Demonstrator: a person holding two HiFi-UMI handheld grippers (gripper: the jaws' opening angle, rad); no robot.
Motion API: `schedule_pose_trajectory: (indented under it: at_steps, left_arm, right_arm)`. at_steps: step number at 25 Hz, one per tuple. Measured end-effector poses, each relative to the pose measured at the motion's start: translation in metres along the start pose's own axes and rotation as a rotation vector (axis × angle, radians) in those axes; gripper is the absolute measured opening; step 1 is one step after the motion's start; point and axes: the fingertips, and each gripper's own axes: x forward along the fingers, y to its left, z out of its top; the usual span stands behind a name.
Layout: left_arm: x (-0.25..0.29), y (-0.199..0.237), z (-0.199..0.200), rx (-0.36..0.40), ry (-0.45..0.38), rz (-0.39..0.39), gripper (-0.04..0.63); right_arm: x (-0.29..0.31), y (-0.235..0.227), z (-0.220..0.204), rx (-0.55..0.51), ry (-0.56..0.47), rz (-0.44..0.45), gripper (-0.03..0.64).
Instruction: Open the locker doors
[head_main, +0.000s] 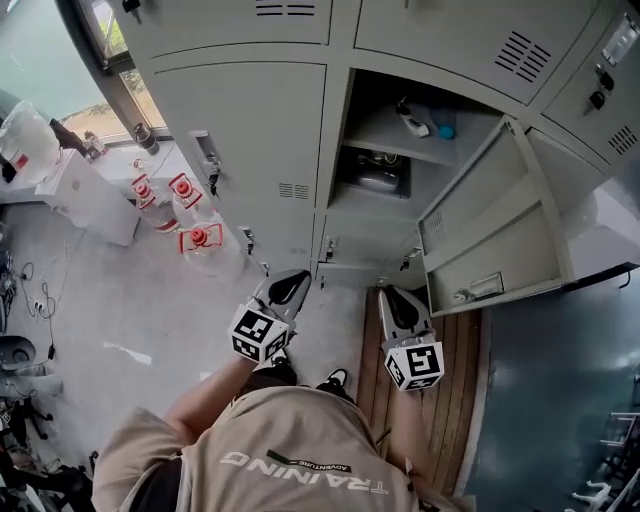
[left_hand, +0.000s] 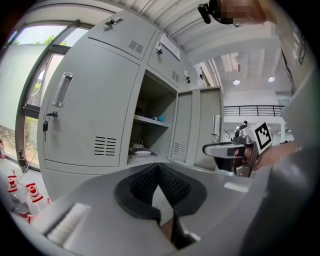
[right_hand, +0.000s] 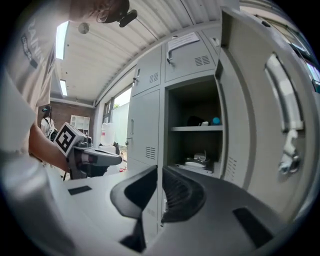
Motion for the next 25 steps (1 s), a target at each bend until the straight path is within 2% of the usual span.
schedule_pose_trajectory:
  at_steps: [6,11,19,25]
  left_arm:
    - [-0.013,0.055,-0.001,0.0,0.006,-0.009,0.006]
    - [-0.01,0.086,-0.014,0.004,0.04,-0.026,0.006]
    - [0.015,0.105,-0.037,0.004,0.021,0.002,0.006]
    - [0.04,0.128,-0.105,-0.004,0.017,0.027,0.006]
  right_arm:
    - [0.06,0.018,-0.009,0.01,-0.004,-0.014,0.011]
    - [0.106,0.012,-0.038,0.033,0.007,-0.058,0.011]
    - [0.181,0.004,-0.129,-0.013,0.088,-0.017,0.011]
    - [0.23,-0.009,-0.225,0.017,0.103,-0.005,0.012]
